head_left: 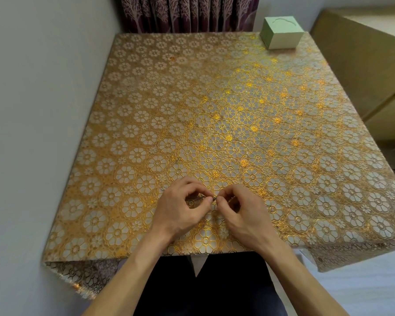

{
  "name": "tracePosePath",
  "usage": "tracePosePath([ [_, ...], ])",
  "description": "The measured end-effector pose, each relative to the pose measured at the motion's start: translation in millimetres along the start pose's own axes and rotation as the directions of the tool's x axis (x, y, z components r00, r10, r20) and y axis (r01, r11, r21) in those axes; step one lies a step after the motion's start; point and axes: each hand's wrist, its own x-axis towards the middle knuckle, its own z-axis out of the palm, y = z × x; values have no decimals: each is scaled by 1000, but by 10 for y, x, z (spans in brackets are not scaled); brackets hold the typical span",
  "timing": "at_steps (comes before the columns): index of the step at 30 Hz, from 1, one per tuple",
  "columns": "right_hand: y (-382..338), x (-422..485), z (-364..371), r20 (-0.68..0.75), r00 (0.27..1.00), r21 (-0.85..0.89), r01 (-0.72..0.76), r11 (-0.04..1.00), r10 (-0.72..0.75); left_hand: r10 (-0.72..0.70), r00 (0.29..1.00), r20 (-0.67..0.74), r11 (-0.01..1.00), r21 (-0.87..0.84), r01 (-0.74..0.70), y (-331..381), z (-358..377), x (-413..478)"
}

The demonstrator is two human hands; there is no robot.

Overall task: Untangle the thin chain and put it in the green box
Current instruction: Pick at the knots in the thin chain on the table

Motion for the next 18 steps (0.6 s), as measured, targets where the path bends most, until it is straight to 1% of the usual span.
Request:
tracePosePath([
  [5, 0, -4, -20, 9, 1000, 11, 1, 1000, -1, 10, 1000, 21, 1000, 4, -10, -7, -2, -3],
  [13, 3, -11, -10, 1, 1000, 13, 1, 1000, -1, 25, 1000, -2, 998, 51, -25, 0, 4, -5],
  [18, 13, -10, -9, 6, 1000, 7, 0, 1000, 0, 26, 1000, -1, 998, 50, -26, -1, 10, 5],
])
